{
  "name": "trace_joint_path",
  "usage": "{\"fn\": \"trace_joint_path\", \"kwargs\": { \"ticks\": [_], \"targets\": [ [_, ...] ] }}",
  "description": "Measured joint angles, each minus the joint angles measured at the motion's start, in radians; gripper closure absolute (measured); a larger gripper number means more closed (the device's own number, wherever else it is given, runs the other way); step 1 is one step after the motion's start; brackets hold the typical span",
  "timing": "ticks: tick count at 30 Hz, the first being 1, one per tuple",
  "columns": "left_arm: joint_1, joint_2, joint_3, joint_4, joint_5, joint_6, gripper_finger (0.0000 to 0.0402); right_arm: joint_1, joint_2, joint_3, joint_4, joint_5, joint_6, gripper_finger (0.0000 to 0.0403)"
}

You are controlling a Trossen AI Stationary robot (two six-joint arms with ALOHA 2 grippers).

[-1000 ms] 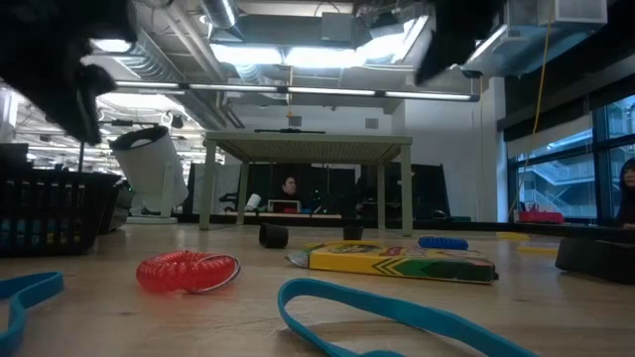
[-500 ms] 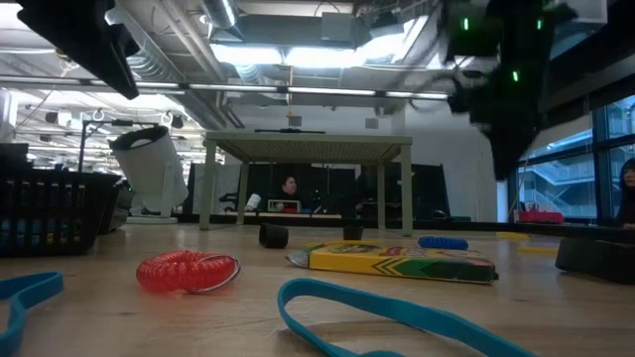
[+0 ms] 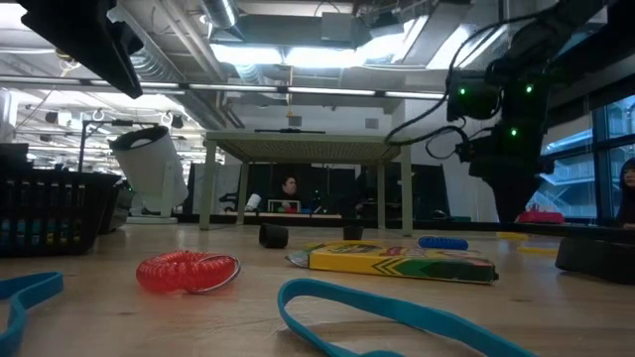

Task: Pick & Place Office Desk Supplies
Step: Put the yellow rubber band into the middle black bin

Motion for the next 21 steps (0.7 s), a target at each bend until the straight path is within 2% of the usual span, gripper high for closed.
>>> {"fn": "trace_joint_path", "kwargs": {
  "ticks": [7, 21],
  "targets": [
    [0.000, 0.000, 0.000, 0.000, 0.000, 0.003, 0.0309, -0.098, 0.000, -0.054, 0.133, -0.083, -0.034, 0.0266],
    [0.000, 0.000, 0.000, 0.000, -0.003, 0.003, 0.0309, -0.163, -0.003, -0.117, 0.197, -0.077, -0.005, 0.0266]
  ]
}}
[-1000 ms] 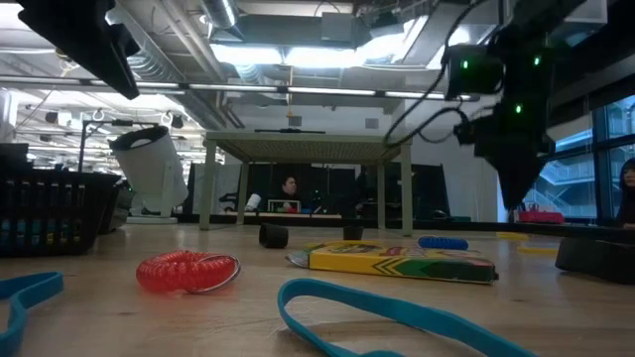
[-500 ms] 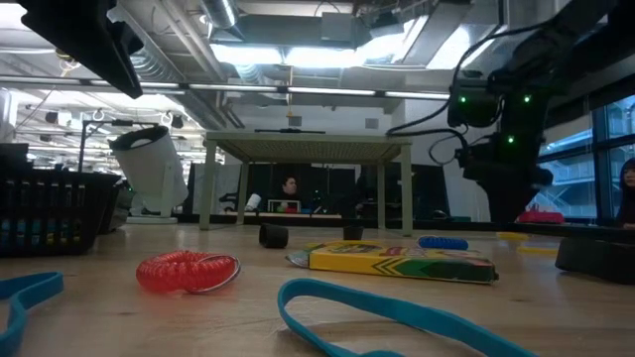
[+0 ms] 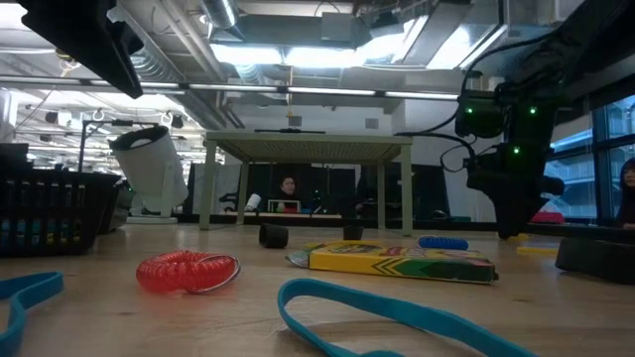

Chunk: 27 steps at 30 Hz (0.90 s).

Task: Pick & Place Office Desk Supplies
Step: Put the yellow rubber band into the middle black bin

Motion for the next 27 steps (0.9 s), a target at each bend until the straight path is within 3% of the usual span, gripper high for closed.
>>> {"fn": "trace_joint_path", "kwargs": {
  "ticks": [8, 22, 27],
  "targets": [
    [0.000, 0.000, 0.000, 0.000, 0.000, 0.000, 0.0313, 0.000, 0.000, -0.002, 0.011, -0.017, 0.002, 0.0284],
    [0.000, 0.000, 0.000, 0.000, -0.001, 0.019, 0.0313, 0.001, 0.001, -0.002, 0.022, -0.058, 0.031, 0.0390],
    [0.000, 0.000, 0.000, 0.000, -0.001, 0.018, 0.0313, 0.001, 0.001, -0.002, 0.022, -0.048, 0.035, 0.0397]
  ]
}}
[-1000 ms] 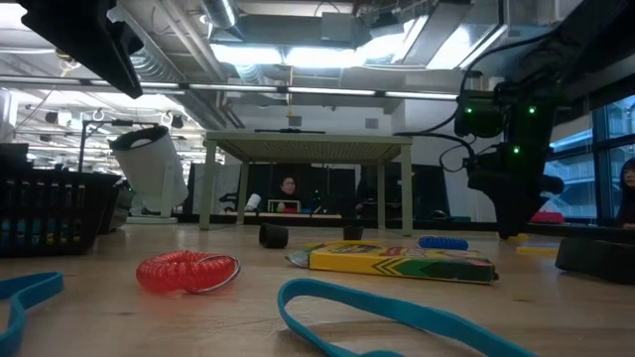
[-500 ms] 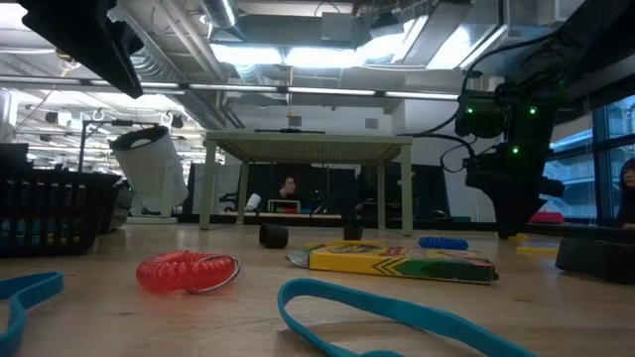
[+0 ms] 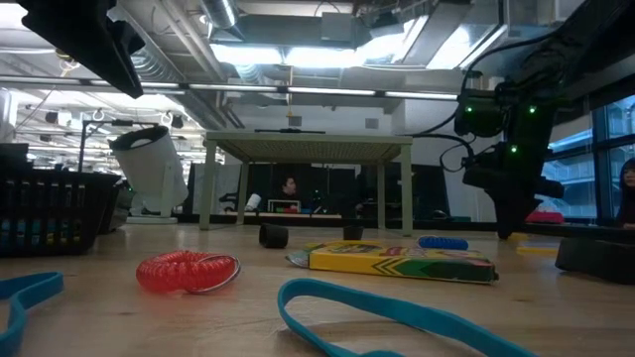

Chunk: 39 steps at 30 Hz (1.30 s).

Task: Pick & Place Office Desk Supplies
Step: Put the yellow rubber band into the middle black bin

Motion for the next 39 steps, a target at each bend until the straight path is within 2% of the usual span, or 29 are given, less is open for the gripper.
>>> {"fn": "trace_joint_path", "kwargs": {
  "ticks": [8, 13, 19, 26, 39],
  "targets": [
    [0.000, 0.000, 0.000, 0.000, -0.001, -0.002, 0.0313, 0.000, -0.012, -0.002, -0.001, 0.006, -0.010, 0.0400],
    [0.000, 0.000, 0.000, 0.000, -0.010, -0.002, 0.0313, 0.000, -0.076, -0.003, -0.001, 0.003, -0.011, 0.0401],
    [0.000, 0.000, 0.000, 0.000, -0.054, -0.002, 0.0313, 0.000, -0.182, -0.003, 0.017, 0.087, -0.005, 0.0401],
    [0.000, 0.000, 0.000, 0.000, -0.097, -0.002, 0.0313, 0.000, -0.302, -0.002, 0.156, 0.168, -0.014, 0.0401],
    [0.000, 0.000, 0.000, 0.001, -0.169, 0.050, 0.0313, 0.018, -0.436, -0.001, 0.435, 0.159, -0.065, 0.0401]
  ]
}}
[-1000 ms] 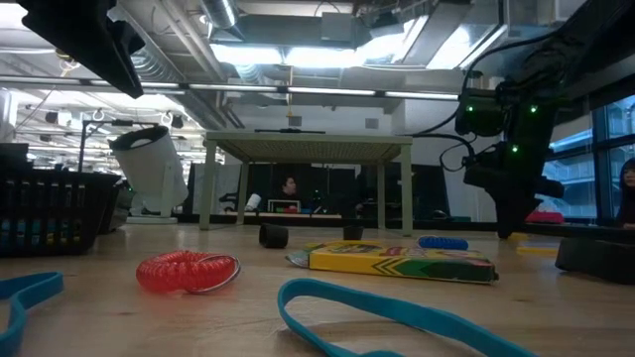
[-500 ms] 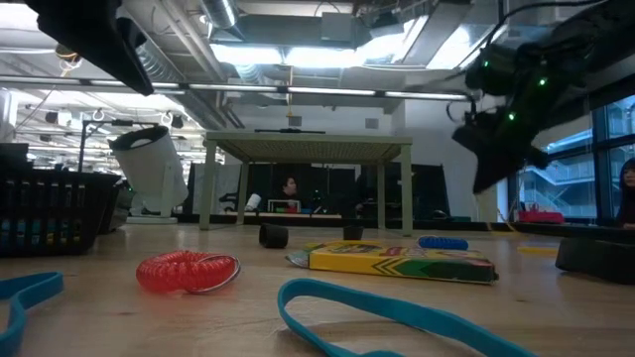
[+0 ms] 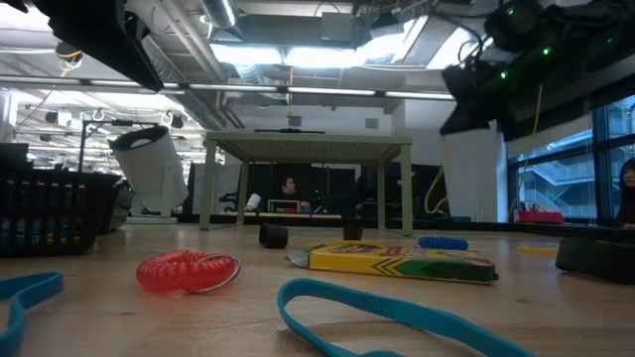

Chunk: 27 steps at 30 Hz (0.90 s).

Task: Pick & Place Office Desk Supplies
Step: Put the yellow rubber band into the middle black bin

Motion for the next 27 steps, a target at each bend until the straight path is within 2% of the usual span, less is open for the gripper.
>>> {"fn": "trace_joint_path", "kwargs": {
  "ticks": [4, 14, 19, 27],
  "targets": [
    [0.000, 0.000, 0.000, 0.000, -0.036, 0.001, 0.0313, 0.031, -0.011, 0.000, 0.106, -0.016, 0.000, 0.0401],
    [0.000, 0.000, 0.000, 0.000, -0.076, 0.002, 0.0313, 0.139, -0.011, 0.005, 0.414, -0.201, 0.005, 0.0401],
    [0.000, 0.000, 0.000, 0.000, -0.153, 0.002, 0.0313, 0.220, -0.011, 0.060, 0.414, -0.228, -0.001, 0.0401],
    [0.000, 0.000, 0.000, 0.001, -0.348, 0.002, 0.0313, 0.354, 0.001, 0.170, 0.409, -0.244, -0.073, 0.0402]
  ]
}}
